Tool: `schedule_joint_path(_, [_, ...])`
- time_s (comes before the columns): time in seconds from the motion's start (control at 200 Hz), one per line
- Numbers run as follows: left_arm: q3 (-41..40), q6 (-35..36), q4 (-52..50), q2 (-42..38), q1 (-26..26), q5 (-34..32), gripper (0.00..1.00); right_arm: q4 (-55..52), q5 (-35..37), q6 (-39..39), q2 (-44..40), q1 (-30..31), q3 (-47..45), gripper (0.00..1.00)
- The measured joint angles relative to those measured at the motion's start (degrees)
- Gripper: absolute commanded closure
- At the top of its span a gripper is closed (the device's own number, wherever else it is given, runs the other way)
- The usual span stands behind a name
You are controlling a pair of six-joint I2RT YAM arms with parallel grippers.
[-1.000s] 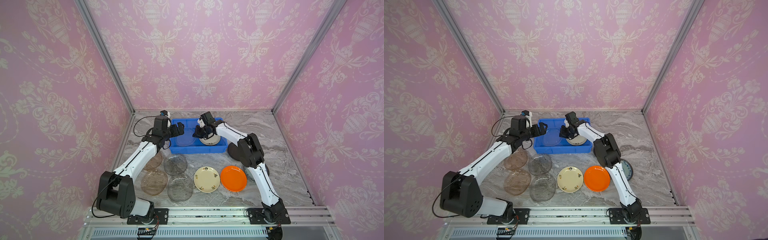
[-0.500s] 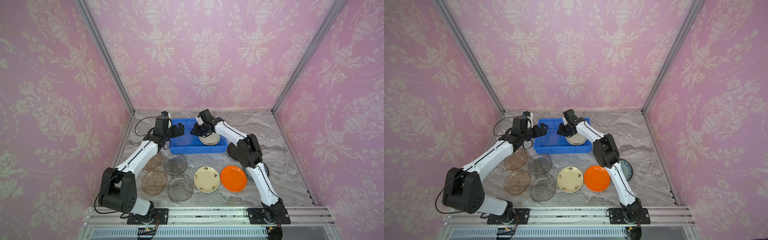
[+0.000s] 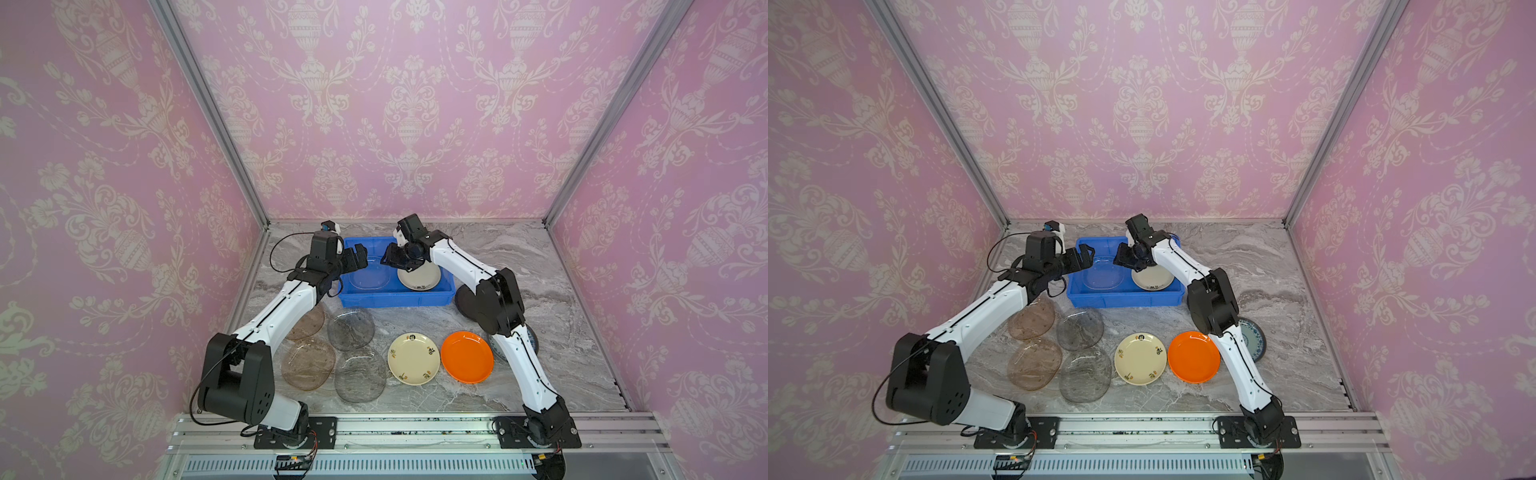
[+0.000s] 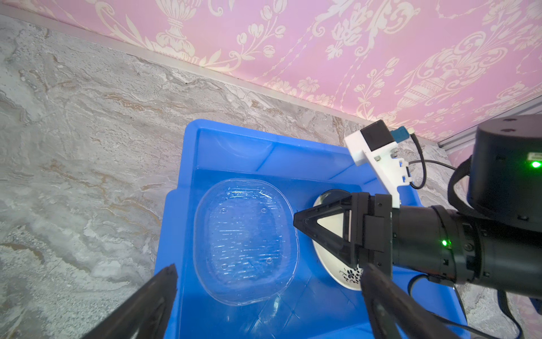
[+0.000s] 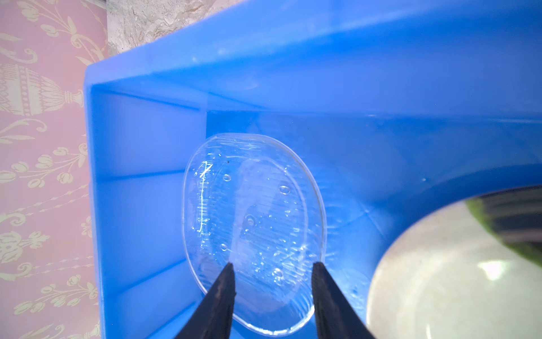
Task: Place the plates into the plastic bin on the countertop
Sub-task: Place the plate in the plastic bin.
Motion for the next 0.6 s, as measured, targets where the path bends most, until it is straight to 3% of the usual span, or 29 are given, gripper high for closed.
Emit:
schedule_joint_path(0.095, [-0.6, 0.5, 1.9, 0.0, 0.0, -0.1, 0.01, -0.7, 1.9, -1.8, 0.0, 0.0, 0.0, 0.53])
schedule_joint_path(0.27, [-6.9, 3.2, 9.1, -1.7, 0.0, 0.7, 0.01, -1.6, 6.1, -7.5, -4.5, 0.0, -3.1, 0.39])
schedule_joint_path(0.46, [-13.4, 3.8, 14.5, -7.3, 0.0, 0.8, 0.01, 2.2, 7.1, -12.8, -19.4, 0.2, -14.0, 0.3])
schedule_joint_path(0.6, [-13.2, 0.9, 12.0, -11.6, 2.4, 0.0, 0.01, 5.8, 8.6, -14.1, -29.8, 1.2, -21.8, 0.3])
